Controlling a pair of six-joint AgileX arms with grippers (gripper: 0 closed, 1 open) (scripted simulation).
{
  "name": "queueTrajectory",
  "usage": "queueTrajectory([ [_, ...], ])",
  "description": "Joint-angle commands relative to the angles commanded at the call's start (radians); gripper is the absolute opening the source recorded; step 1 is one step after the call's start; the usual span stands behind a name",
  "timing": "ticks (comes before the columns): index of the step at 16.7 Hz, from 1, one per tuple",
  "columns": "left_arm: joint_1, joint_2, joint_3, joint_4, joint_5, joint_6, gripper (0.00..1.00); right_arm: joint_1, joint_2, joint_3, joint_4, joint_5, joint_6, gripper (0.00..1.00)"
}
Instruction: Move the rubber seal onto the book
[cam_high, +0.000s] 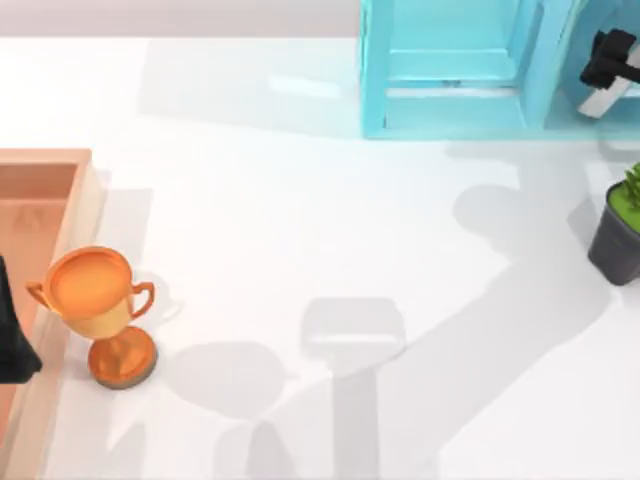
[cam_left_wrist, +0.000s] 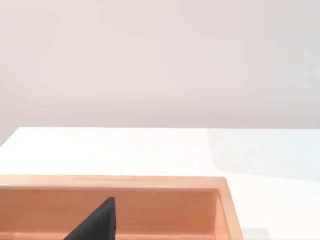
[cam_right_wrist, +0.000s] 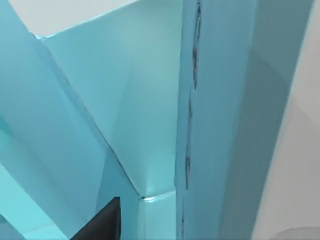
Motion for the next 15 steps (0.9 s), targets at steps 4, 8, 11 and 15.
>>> queueTrajectory([
  [4,0.000,0.000,0.000,0.000,0.000,0.000,1.00,0.000,0.000,0.000,0.000,0.000,0.000,0.77],
  [8,0.000,0.000,0.000,0.000,0.000,0.000,1.00,0.000,0.000,0.000,0.000,0.000,0.000,0.47],
  [11,0.000,0.000,0.000,0.000,0.000,0.000,1.00,0.000,0.000,0.000,0.000,0.000,0.000,0.25],
  [15,0.000,0.000,0.000,0.000,0.000,0.000,1.00,0.000,0.000,0.000,0.000,0.000,0.000,0.00],
])
